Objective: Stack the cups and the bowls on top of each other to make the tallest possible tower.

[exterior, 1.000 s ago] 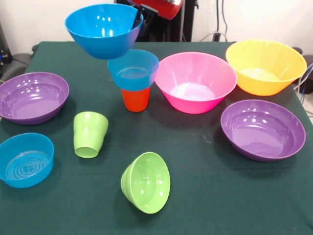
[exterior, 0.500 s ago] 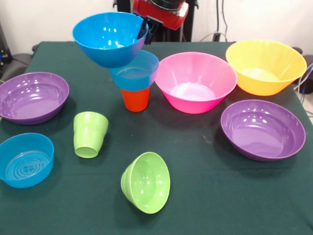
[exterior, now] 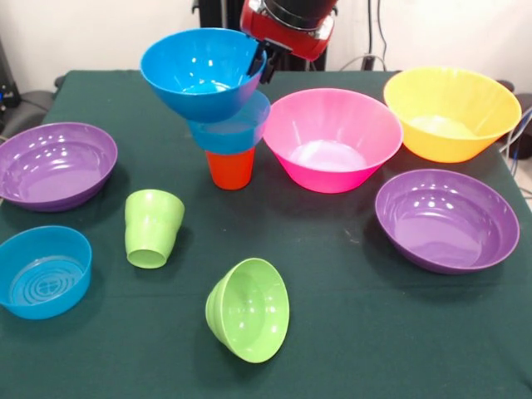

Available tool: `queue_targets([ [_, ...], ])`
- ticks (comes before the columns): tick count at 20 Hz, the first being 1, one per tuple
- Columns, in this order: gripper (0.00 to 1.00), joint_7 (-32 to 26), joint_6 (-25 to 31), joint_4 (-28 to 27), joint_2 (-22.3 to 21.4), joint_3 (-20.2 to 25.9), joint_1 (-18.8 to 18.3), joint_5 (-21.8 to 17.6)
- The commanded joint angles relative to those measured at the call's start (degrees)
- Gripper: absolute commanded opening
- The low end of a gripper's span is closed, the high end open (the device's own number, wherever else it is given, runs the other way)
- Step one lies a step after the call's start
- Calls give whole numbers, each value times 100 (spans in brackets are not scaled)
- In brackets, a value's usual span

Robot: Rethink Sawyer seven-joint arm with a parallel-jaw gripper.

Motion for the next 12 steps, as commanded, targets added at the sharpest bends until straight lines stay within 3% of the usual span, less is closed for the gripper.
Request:
queue_targets([
  [1, 0, 1265, -268, -377, 194, 144, 190, 210],
  [12, 0, 1326, -554, -346, 374, -58, 355, 351],
])
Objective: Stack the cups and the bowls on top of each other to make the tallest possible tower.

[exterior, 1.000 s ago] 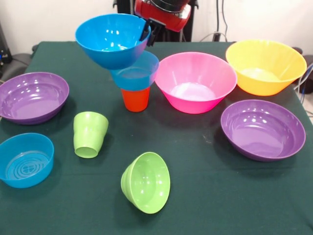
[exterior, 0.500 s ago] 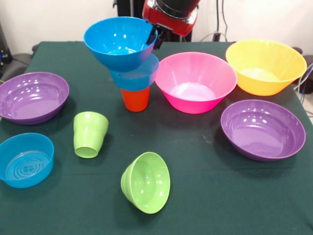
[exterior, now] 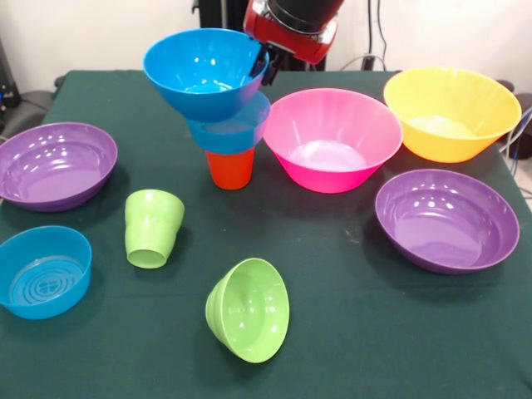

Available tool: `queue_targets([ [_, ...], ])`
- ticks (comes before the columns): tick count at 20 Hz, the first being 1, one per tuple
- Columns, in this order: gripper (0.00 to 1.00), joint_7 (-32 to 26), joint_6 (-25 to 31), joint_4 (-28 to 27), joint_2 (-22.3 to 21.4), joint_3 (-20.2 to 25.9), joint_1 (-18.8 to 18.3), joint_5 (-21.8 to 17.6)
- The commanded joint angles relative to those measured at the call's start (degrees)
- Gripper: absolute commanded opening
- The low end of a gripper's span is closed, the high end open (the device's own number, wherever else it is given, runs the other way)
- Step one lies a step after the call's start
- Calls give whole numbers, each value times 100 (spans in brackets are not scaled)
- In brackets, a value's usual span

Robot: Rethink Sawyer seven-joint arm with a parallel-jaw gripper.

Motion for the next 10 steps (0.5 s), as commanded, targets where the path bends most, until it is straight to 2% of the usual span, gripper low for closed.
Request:
queue_targets([
  [1, 0, 1352, -603, -239, 247, 174, 178, 176],
  [10, 0, 1369, -509, -449, 383, 81, 313, 304],
])
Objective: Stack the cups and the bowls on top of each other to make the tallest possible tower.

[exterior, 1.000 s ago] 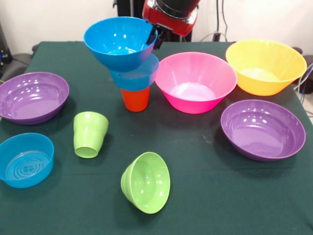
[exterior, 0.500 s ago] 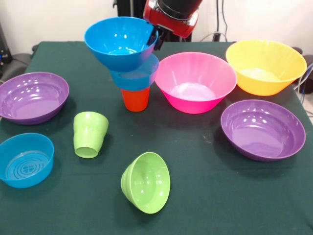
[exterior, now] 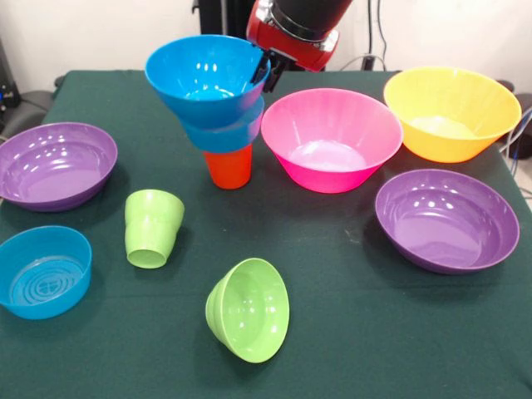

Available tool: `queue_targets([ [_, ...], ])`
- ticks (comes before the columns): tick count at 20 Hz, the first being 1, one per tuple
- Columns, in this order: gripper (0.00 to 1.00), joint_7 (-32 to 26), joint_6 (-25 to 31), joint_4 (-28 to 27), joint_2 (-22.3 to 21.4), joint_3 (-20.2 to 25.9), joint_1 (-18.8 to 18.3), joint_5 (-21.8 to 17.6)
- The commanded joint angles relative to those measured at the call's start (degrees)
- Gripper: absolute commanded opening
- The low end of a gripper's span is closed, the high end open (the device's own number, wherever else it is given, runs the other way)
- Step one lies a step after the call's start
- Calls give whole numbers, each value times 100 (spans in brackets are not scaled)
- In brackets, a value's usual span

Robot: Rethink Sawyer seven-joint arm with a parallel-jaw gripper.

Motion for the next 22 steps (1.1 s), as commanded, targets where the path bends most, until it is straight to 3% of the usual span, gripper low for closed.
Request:
queue_targets([
  [1, 0, 1242, -286, -428, 231, 246, 165, 229],
  [22, 0, 1263, -60, -519, 234, 258, 240, 444],
])
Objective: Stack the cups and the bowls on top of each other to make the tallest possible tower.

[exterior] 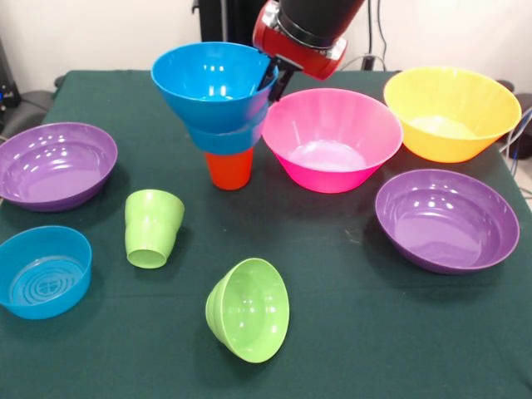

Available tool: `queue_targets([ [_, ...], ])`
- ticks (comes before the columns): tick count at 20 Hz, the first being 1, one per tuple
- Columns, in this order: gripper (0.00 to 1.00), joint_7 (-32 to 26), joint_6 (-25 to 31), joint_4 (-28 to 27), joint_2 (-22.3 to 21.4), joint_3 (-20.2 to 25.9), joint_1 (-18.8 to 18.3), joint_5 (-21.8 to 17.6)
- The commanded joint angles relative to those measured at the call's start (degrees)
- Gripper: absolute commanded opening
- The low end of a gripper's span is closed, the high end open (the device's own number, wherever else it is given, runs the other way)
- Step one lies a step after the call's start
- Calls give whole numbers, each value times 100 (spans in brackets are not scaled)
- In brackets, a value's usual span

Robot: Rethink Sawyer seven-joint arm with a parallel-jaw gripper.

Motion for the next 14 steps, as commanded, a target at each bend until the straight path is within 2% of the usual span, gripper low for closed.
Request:
queue_targets([
  [1, 0, 977, -66, -264, 103, 346, 158, 199],
  [14, 0, 941, -210, -104, 120, 318, 191, 305],
])
